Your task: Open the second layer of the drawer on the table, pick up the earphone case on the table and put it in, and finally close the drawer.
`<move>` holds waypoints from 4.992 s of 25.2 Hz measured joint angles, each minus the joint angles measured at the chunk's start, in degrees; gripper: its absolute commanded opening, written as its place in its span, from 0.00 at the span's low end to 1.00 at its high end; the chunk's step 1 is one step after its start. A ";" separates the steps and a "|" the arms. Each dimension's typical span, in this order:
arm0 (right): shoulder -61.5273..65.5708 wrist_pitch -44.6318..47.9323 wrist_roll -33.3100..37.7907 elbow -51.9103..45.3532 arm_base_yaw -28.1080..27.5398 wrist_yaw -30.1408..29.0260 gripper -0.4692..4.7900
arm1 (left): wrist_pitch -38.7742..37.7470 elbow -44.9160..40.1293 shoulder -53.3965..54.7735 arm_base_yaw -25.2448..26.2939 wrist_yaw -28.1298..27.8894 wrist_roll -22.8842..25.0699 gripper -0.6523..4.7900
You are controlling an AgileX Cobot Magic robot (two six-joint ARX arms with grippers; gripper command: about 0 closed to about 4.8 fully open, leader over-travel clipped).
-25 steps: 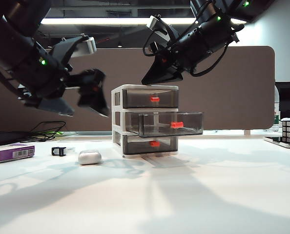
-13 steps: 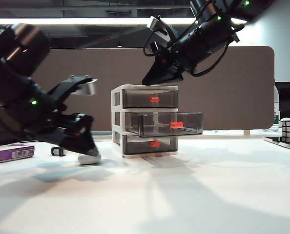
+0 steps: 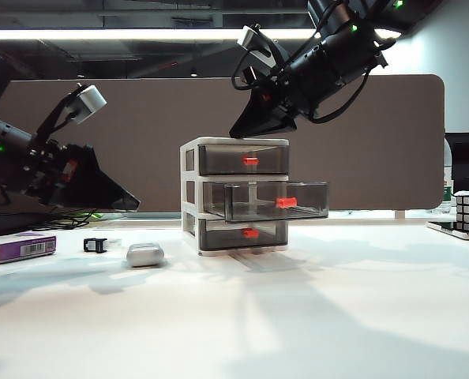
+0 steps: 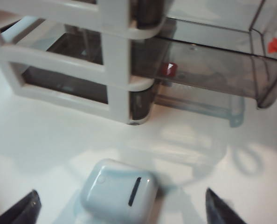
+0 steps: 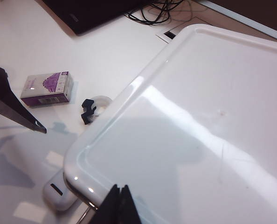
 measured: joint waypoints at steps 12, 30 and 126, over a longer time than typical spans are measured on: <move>-0.02 -0.17 -0.02 0.00 0.00 -0.02 0.08 | 4.07 0.70 11.19 -0.22 3.61 3.96 1.00; -0.04 -0.20 -0.04 0.00 0.00 -0.07 0.08 | -0.17 9.60 16.39 -0.24 3.15 3.89 1.00; 0.07 -4.57 1.90 -0.33 0.37 -3.19 0.08 | -6.19 19.30 7.21 -21.68 -13.60 -7.74 0.86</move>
